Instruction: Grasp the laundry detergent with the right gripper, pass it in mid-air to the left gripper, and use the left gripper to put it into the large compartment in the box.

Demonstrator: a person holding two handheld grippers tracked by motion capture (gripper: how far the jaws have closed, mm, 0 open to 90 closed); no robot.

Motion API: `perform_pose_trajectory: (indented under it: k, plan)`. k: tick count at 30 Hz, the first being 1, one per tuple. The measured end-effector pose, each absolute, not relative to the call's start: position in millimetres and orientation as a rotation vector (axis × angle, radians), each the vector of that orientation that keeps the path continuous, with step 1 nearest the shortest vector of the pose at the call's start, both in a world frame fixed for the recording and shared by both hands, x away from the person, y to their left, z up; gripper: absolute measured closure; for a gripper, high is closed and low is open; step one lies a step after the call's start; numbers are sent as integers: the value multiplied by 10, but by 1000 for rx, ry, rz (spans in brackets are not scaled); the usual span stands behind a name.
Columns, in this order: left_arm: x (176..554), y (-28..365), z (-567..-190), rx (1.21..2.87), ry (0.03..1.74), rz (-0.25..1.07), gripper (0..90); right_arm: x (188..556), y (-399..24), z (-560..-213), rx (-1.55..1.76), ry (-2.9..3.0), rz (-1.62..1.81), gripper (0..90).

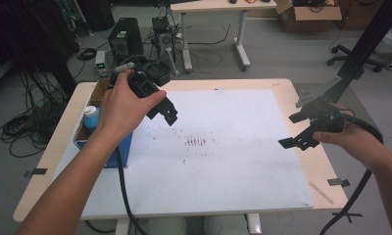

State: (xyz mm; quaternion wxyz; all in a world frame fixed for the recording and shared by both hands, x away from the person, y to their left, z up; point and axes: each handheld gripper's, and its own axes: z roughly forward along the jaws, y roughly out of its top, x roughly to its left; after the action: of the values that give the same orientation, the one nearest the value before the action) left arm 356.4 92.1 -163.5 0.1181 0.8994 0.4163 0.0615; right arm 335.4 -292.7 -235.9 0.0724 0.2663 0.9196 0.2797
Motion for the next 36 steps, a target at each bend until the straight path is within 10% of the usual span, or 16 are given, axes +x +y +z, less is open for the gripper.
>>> perform_pose_trajectory:
  k: [36]
  plan:
    - [3791, 406, -1980, 2843, 649, 120, 52, 3523, -2846, -2403, 772, 2811, 824, 61]
